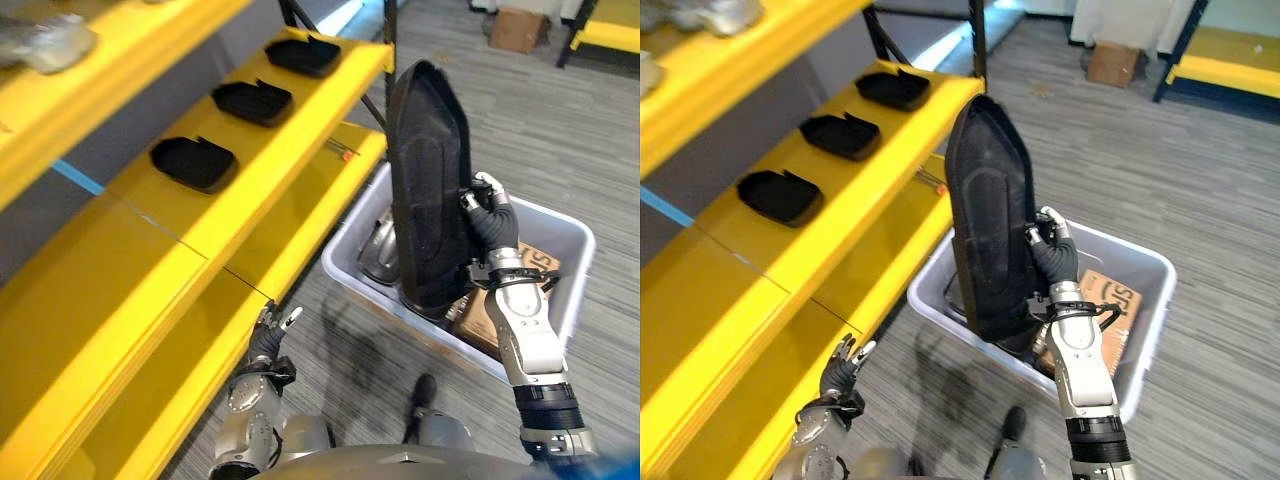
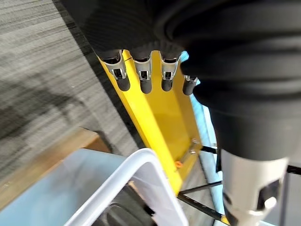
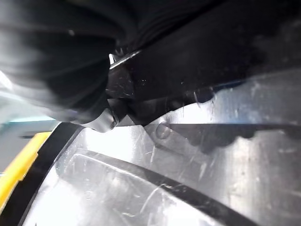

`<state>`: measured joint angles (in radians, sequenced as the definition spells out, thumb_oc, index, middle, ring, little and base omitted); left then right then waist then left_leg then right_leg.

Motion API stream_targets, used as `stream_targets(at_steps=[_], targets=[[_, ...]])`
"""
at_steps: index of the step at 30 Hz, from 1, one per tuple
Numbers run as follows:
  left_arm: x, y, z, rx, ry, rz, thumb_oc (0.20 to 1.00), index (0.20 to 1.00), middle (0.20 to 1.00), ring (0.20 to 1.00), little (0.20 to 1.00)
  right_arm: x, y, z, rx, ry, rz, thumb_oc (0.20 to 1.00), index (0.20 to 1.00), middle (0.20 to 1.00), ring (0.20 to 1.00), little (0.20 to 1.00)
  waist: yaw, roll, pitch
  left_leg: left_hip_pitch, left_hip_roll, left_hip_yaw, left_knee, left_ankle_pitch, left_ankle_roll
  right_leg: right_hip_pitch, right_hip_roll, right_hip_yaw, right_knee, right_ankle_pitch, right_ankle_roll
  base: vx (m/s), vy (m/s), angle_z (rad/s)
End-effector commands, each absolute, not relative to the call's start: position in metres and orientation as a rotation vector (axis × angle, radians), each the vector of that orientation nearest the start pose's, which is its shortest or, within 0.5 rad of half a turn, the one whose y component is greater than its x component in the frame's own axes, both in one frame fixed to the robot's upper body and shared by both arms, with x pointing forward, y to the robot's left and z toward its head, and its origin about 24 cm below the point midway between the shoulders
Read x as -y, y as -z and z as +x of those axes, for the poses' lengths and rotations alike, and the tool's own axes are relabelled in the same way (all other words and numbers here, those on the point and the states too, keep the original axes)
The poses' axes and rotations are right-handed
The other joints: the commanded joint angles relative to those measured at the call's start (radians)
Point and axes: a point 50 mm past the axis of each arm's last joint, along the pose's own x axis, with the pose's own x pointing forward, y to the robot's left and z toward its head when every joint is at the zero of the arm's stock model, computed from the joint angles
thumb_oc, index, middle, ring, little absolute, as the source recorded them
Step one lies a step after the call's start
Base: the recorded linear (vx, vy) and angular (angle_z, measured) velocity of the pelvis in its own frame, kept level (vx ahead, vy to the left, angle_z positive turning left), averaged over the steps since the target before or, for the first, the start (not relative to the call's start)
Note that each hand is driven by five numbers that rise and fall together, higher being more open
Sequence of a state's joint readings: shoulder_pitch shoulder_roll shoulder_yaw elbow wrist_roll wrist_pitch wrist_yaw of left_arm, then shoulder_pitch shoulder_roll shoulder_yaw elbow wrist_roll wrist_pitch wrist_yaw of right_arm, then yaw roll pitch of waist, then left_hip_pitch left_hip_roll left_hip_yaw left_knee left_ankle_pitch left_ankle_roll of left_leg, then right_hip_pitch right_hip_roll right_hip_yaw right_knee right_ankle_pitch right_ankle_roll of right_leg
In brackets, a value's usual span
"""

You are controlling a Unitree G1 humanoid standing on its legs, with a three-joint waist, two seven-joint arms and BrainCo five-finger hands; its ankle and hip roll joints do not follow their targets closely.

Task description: Move parts from the plastic box to the shelf.

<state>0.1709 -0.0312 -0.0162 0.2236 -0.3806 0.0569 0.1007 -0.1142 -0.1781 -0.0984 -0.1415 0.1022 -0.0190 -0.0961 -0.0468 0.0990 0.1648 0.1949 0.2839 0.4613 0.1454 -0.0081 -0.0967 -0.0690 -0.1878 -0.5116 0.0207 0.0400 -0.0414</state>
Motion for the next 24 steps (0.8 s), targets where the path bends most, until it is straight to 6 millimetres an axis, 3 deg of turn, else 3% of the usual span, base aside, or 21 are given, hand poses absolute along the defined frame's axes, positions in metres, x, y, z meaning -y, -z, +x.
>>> stream_targets(at_steps=[1,2,4,8,11,18,21,24], targets=[[-0.164,0.031,0.208,-0.326,-0.148,-0.31,1.0,1.0,1.0,1.0,1.0,0.2,-0.125,0.259,0.378,0.162,-0.069,0.2,0.2,0.2,0.2,0.2,0.006,0.002,-0.072,0.0,-0.04,-0.137,-0.159,0.07,-0.033,0.054,0.052,-0.047,-0.108,0.025,0.118,-0.1,0.213,1.37],[-0.163,0.03,0.21,-0.323,-0.138,-0.286,1.0,1.0,1.0,1.0,1.0,0.205,-0.123,0.257,0.373,0.195,-0.069,0.2,0.2,0.2,0.2,0.2,-0.001,0.004,-0.075,0.008,-0.033,-0.097,-0.193,0.051,-0.037,0.055,0.038,-0.064,-0.108,0.039,0.121,-0.05,0.269,0.83],[-0.165,0.03,0.209,-0.325,-0.143,-0.286,1.0,1.0,1.0,1.0,1.0,0.204,-0.12,0.256,0.365,0.202,-0.049,0.2,0.2,0.2,0.2,0.2,0.004,0.012,-0.076,0.019,-0.042,-0.103,-0.227,0.036,-0.036,0.065,0.029,-0.075,-0.108,0.05,0.123,-0.01,0.251,0.39],[-0.179,0.033,0.202,-0.333,-0.202,-0.261,1.0,1.0,1.0,1.0,1.0,0.196,-0.113,0.256,0.334,0.161,-0.023,0.2,0.2,0.2,0.2,0.2,0.046,-0.007,-0.052,-0.006,-0.109,-0.14,-0.233,-0.033,-0.001,0.085,-0.031,-0.097,-0.088,0.098,0.146,-0.01,0.273,0.27],[-0.183,0.034,0.2,-0.338,-0.222,-0.258,1.0,1.0,1.0,1.0,1.0,0.193,-0.111,0.256,0.326,0.153,-0.015,0.2,0.2,0.2,0.2,0.2,0.06,-0.019,-0.044,-0.019,-0.132,-0.154,-0.233,-0.043,0.009,0.089,-0.055,-0.108,-0.075,0.107,0.157,-0.02,0.19,0.18],[-0.198,0.034,0.195,-0.33,-0.292,-0.255,1.0,1.0,1.0,1.0,1.0,0.178,-0.104,0.262,0.294,0.089,0.009,0.2,0.2,0.2,0.2,0.2,0.136,-0.069,0.0,-0.069,-0.215,-0.233,-0.233,-0.066,0.048,0.12,-0.135,-0.154,-0.043,0.137,0.2,0.01,0.247,0.36],[-0.203,0.032,0.196,-0.318,-0.308,-0.251,1.0,1.0,1.0,1.0,1.0,0.172,-0.1,0.266,0.277,0.071,0.021,0.2,0.2,0.2,0.2,0.2,0.168,-0.077,0.024,-0.079,-0.243,-0.278,-0.233,-0.073,0.069,0.119,-0.163,-0.127,-0.004,0.132,0.21,0.04,0.255,0.33],[-0.205,0.031,0.198,-0.31,-0.307,-0.246,1.0,1.0,1.0,1.0,1.0,0.173,-0.099,0.266,0.27,0.076,0.024,0.2,0.2,0.2,0.2,0.2,0.173,-0.077,0.036,-0.089,-0.255,-0.308,-0.233,-0.076,0.079,0.106,-0.166,-0.079,0.022,0.129,0.21,0.02,0.21,0.7]])
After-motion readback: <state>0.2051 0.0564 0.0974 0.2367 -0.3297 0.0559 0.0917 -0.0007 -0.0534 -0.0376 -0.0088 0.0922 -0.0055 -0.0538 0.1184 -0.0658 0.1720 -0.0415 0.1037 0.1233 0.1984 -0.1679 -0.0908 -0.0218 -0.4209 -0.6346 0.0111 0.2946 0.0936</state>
